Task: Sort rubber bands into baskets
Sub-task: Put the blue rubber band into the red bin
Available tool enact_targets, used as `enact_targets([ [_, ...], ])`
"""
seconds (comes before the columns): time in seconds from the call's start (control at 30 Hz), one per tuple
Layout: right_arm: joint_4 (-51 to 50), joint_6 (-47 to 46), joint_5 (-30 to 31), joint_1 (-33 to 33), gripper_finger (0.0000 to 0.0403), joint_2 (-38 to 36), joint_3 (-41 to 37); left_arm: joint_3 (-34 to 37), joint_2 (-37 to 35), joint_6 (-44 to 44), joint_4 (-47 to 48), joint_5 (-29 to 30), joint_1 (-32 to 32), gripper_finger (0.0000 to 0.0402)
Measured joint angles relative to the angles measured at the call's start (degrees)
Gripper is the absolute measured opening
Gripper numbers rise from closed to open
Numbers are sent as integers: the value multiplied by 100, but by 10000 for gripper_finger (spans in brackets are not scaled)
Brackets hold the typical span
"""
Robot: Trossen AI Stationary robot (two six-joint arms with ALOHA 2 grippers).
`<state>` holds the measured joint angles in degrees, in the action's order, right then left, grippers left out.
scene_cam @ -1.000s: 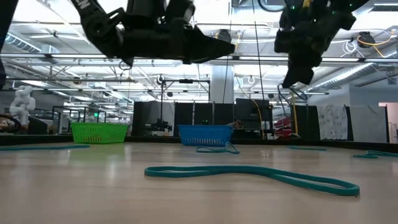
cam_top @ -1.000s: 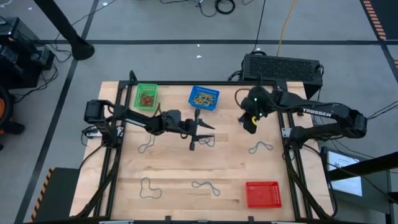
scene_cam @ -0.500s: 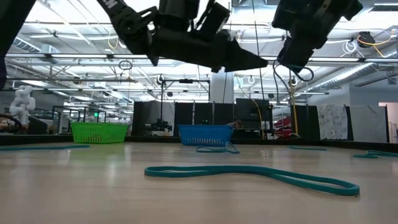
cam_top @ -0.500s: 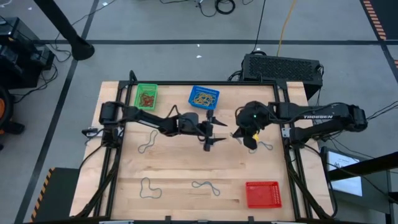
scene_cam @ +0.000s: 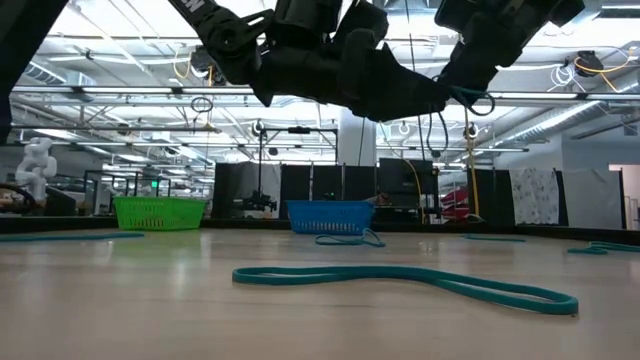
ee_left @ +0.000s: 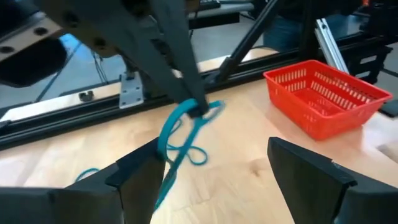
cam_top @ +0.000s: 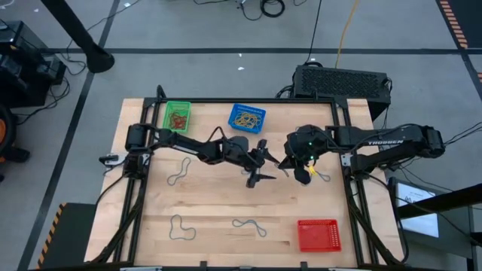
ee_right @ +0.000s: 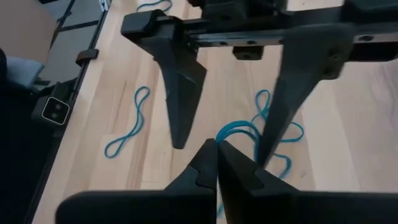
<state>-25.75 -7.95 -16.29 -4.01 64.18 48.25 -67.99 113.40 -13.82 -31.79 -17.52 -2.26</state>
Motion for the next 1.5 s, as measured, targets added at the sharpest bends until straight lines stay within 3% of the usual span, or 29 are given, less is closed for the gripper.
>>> enact_targets([
  [0.17,7,3,-1,0,0,0,0,0,0,-3,-5,27,-6,286],
  [0.3,6,3,-4,0,0,0,0,0,0,-7,-11,116,0,258],
  [0.77,-8,-8,-9,0,0,0,0,0,0,-19,-30,153,-13,15],
  [1.07,-161,154,-9,-4,9,0,0,2,-2,-20,-29,153,-11,5],
  [1.5,-1415,282,160,-92,108,-246,0,7,-644,-26,898,196,-22,3],
])
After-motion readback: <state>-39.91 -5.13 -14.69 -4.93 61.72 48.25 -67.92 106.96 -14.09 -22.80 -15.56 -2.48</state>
